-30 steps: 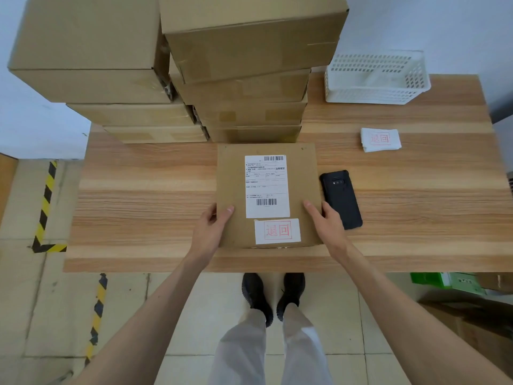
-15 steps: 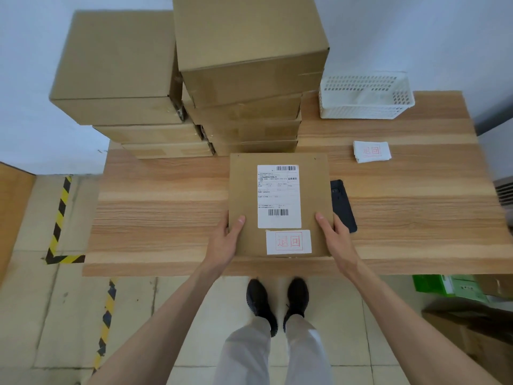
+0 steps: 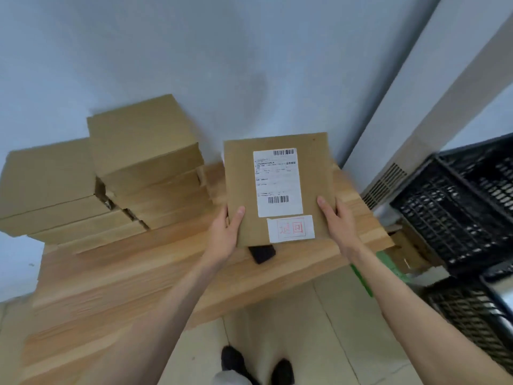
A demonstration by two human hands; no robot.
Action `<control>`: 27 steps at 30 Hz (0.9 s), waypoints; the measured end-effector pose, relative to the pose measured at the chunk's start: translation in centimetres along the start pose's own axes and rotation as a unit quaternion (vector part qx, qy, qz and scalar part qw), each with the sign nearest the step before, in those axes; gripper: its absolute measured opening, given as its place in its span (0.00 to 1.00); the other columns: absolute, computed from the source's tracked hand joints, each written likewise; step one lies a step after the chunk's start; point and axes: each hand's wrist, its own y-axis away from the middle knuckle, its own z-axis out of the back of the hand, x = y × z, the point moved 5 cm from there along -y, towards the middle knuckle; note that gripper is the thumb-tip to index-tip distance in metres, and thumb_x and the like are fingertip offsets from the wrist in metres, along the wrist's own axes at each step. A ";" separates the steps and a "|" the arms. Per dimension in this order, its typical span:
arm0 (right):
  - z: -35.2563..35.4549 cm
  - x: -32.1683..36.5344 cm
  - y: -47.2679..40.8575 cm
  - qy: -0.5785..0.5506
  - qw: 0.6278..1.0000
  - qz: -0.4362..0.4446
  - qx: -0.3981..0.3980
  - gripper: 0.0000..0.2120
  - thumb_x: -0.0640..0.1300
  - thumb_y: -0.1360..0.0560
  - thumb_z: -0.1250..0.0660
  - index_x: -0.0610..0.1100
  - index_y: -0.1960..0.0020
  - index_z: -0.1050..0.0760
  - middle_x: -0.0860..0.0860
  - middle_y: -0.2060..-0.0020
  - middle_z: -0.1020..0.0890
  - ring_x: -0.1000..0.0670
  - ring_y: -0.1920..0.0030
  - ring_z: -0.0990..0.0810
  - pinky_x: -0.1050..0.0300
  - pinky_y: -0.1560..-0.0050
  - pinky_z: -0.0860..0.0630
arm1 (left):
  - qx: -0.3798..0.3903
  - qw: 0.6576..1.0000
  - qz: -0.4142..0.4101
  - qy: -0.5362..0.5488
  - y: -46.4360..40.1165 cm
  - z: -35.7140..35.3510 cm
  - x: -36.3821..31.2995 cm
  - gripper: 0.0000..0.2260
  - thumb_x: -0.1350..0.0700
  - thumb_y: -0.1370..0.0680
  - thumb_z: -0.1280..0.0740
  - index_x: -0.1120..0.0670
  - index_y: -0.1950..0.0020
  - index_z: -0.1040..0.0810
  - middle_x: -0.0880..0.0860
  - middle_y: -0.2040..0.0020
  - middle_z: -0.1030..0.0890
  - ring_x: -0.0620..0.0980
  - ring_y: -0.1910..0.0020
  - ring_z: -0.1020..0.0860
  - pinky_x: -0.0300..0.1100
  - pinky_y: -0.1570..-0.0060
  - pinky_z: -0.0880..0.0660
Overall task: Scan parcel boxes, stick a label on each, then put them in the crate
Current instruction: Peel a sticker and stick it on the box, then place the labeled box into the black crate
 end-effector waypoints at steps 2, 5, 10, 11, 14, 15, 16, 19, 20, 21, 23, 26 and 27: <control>4.8 2.4 0.2 0.004 0.998 0.025 -0.049 0.20 0.57 0.19 0.35 0.49 0.31 0.27 0.55 0.39 0.18 0.55 0.41 0.18 0.55 0.39 0.22 | 0.028 0.999 -0.037 -0.008 -0.8 -3.6 -4.2 0.19 0.43 0.17 0.38 0.47 0.27 0.29 0.41 0.37 0.21 0.28 0.47 0.23 0.23 0.53 0.27; 12.3 5.7 1.6 0.002 0.991 0.073 -0.116 0.25 0.60 0.21 0.35 0.50 0.28 0.28 0.56 0.38 0.18 0.54 0.39 0.19 0.49 0.36 0.23 | 0.076 0.993 -0.095 0.009 -1.2 -9.6 -10.5 0.21 0.43 0.17 0.39 0.47 0.25 0.31 0.39 0.35 0.23 0.36 0.40 0.23 0.24 0.50 0.28; 24.2 9.6 7.1 -0.015 0.961 0.131 -0.241 0.20 0.55 0.17 0.37 0.50 0.28 0.30 0.57 0.41 0.18 0.59 0.46 0.17 0.60 0.45 0.20 | 0.187 0.965 -0.184 0.019 0.0 -20.6 -19.3 0.18 0.44 0.16 0.39 0.46 0.27 0.28 0.32 0.42 0.22 0.27 0.45 0.23 0.24 0.48 0.26; 26.4 10.1 8.4 -0.016 0.953 0.136 -0.269 0.20 0.55 0.17 0.37 0.50 0.27 0.30 0.56 0.41 0.18 0.58 0.46 0.17 0.59 0.45 0.20 | 0.212 0.956 -0.202 0.021 0.6 -22.9 -21.0 0.17 0.45 0.15 0.39 0.47 0.28 0.28 0.35 0.41 0.21 0.25 0.46 0.23 0.23 0.47 0.26; 32.4 11.0 13.2 -0.026 0.925 0.146 -0.349 0.19 0.56 0.17 0.38 0.53 0.29 0.30 0.56 0.41 0.18 0.56 0.46 0.16 0.56 0.44 0.20 | 0.274 0.930 -0.241 0.036 2.8 -29.6 -25.0 0.19 0.47 0.16 0.38 0.52 0.27 0.28 0.43 0.37 0.20 0.37 0.40 0.21 0.28 0.41 0.27; 34.1 11.1 15.0 -0.030 0.915 0.149 -0.373 0.18 0.55 0.17 0.38 0.53 0.29 0.30 0.56 0.41 0.18 0.56 0.46 0.16 0.57 0.44 0.20 | 0.294 0.921 -0.254 0.036 3.8 -31.6 -26.1 0.19 0.47 0.16 0.38 0.52 0.27 0.27 0.43 0.38 0.20 0.38 0.40 0.21 0.25 0.45 0.28; 35.5 11.3 16.8 -0.033 0.904 0.152 -0.397 0.18 0.55 0.17 0.38 0.52 0.29 0.30 0.56 0.41 0.18 0.57 0.47 0.16 0.58 0.46 0.19 | 0.314 0.910 -0.268 0.040 4.8 -33.5 -27.2 0.19 0.47 0.16 0.38 0.52 0.27 0.27 0.42 0.39 0.20 0.35 0.42 0.21 0.22 0.49 0.29; 38.8 11.7 21.7 -0.032 0.874 0.152 -0.460 0.19 0.54 0.17 0.38 0.48 0.29 0.31 0.55 0.42 0.18 0.59 0.49 0.16 0.65 0.54 0.20 | 0.376 0.873 -0.305 0.053 8.6 -37.8 -30.2 0.20 0.45 0.16 0.39 0.49 0.26 0.30 0.36 0.41 0.22 0.26 0.48 0.23 0.21 0.53 0.28; 39.5 11.8 23.2 -0.032 0.865 0.154 -0.477 0.19 0.54 0.17 0.38 0.48 0.29 0.31 0.54 0.42 0.18 0.59 0.50 0.16 0.65 0.54 0.20 | 0.396 0.860 -0.317 0.058 9.9 -38.9 -31.0 0.21 0.43 0.16 0.40 0.48 0.25 0.32 0.36 0.40 0.23 0.29 0.45 0.23 0.22 0.52 0.28; 40.2 11.9 24.6 -0.031 0.855 0.155 -0.494 0.19 0.55 0.17 0.38 0.48 0.29 0.31 0.53 0.41 0.18 0.58 0.49 0.16 0.63 0.52 0.19 | 0.415 0.848 -0.324 0.063 11.1 -39.8 -31.7 0.22 0.42 0.16 0.41 0.47 0.23 0.33 0.38 0.37 0.22 0.32 0.42 0.22 0.24 0.49 0.27; 41.2 12.2 27.2 -0.024 0.836 0.157 -0.525 0.21 0.56 0.17 0.39 0.49 0.28 0.32 0.53 0.40 0.18 0.55 0.45 0.17 0.56 0.44 0.19 | 0.450 0.824 -0.336 0.070 12.9 -41.5 -32.7 0.25 0.40 0.17 0.41 0.45 0.21 0.37 0.41 0.31 0.24 0.39 0.36 0.23 0.34 0.40 0.25; 42.0 13.1 30.1 -0.020 0.814 0.172 -0.555 0.22 0.56 0.17 0.38 0.49 0.26 0.33 0.54 0.38 0.19 0.54 0.42 0.18 0.51 0.39 0.21 | 0.474 0.807 -0.344 0.082 14.9 -42.9 -34.0 0.28 0.37 0.18 0.41 0.44 0.19 0.40 0.41 0.29 0.26 0.39 0.33 0.25 0.44 0.34 0.26; 42.1 13.4 30.9 -0.020 0.808 0.177 -0.561 0.23 0.56 0.17 0.38 0.50 0.26 0.34 0.54 0.38 0.20 0.54 0.41 0.19 0.51 0.39 0.21 | 0.478 0.802 -0.349 0.084 15.5 -43.1 -34.5 0.28 0.37 0.18 0.41 0.43 0.19 0.41 0.40 0.29 0.26 0.38 0.34 0.25 0.43 0.35 0.26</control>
